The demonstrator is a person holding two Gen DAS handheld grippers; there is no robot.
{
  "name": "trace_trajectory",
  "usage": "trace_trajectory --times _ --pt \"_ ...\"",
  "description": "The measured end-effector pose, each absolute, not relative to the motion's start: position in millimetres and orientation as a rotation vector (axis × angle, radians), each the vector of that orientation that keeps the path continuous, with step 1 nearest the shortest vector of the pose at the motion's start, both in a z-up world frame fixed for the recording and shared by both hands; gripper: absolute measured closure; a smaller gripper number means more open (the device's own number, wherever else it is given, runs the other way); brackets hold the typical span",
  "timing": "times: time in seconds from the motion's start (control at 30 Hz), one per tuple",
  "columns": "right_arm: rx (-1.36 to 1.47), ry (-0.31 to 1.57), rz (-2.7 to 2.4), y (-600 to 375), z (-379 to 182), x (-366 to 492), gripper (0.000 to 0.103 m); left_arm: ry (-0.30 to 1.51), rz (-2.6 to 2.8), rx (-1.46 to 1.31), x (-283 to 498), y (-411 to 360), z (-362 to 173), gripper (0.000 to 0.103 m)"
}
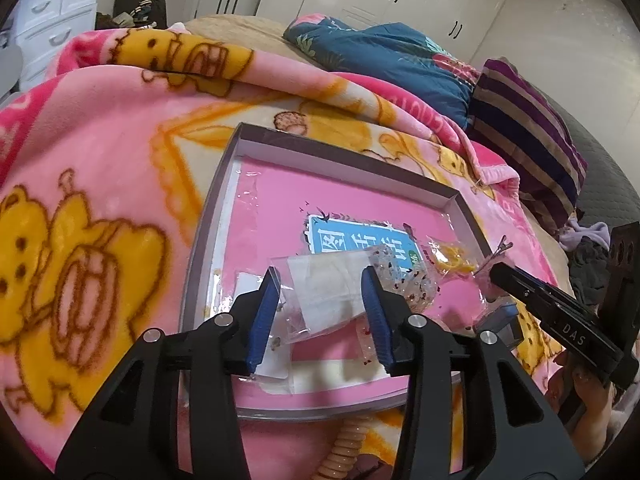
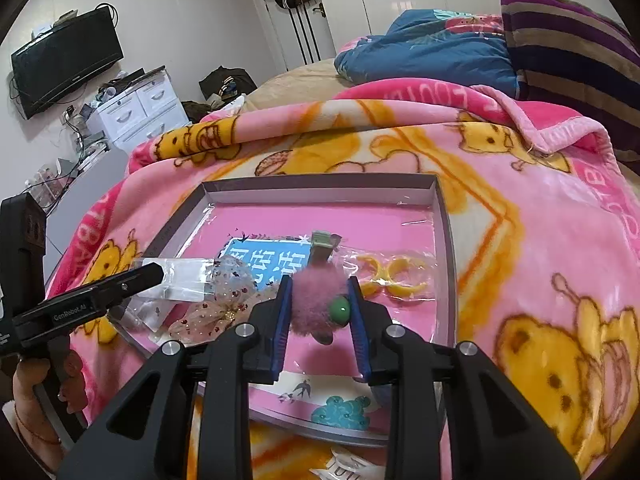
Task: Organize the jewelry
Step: 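Lower and release the clear bag in the box while the right tool releases the pompom clip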
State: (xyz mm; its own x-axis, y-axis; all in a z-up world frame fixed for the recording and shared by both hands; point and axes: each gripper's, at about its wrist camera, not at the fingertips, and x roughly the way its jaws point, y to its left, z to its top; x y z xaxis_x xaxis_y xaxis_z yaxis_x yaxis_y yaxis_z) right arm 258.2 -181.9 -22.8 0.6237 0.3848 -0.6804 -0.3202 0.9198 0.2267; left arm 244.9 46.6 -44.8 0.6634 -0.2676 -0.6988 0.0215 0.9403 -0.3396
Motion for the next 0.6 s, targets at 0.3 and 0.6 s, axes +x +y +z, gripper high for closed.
trace_trajectory --times 0.3,0.6 --pt "0.092 0.800 0.401 -187 -22 256 0.074 0.830 -0.165 -0.318 243 48 -42 0.064" --pt "0.116 0.768 0.411 -191 -11 239 0.044 0.827 -0.154 -0.323 238 50 -39 0.058"
